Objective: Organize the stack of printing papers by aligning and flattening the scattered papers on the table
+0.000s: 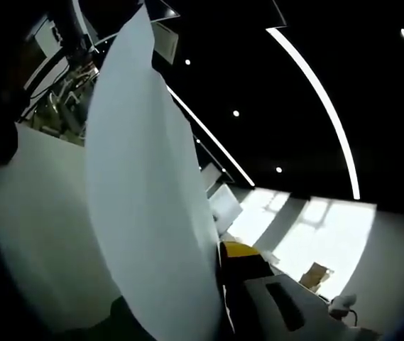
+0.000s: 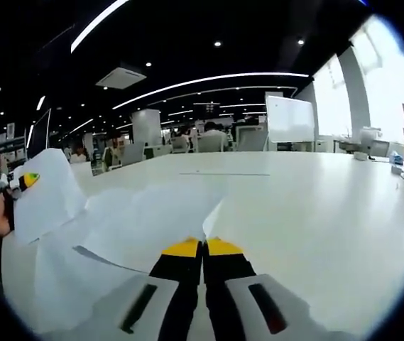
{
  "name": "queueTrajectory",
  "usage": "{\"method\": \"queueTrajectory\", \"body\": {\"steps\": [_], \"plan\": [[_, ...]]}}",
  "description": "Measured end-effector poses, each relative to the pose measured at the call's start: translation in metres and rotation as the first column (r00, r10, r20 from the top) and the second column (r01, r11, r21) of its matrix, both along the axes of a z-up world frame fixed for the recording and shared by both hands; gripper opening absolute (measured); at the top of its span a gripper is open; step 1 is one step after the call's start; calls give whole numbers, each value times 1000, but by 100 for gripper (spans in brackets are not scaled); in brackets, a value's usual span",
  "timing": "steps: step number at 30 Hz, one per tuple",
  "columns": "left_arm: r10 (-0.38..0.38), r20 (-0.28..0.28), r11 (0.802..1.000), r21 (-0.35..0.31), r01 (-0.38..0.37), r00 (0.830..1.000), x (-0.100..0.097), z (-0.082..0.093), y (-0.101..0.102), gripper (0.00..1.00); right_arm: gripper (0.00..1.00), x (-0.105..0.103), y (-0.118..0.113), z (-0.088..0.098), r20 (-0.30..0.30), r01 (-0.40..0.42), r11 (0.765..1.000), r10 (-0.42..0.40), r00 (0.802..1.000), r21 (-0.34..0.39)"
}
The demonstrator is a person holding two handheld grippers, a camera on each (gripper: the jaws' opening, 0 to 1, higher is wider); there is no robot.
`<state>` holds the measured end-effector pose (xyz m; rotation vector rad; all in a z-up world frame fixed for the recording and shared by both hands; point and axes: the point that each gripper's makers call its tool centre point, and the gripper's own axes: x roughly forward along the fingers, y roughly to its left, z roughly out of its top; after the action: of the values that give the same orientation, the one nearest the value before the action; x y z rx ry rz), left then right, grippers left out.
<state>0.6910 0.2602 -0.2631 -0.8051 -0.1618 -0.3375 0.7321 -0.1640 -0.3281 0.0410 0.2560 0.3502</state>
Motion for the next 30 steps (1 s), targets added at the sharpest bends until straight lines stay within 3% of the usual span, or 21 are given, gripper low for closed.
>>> {"method": "queueTrajectory", "body": {"steps": [30], "plan": [[-1,3,1000,-1,1,1000,0,0,-1,7,0,1,-4,6,12,12,997,-13,1000,82]]}}
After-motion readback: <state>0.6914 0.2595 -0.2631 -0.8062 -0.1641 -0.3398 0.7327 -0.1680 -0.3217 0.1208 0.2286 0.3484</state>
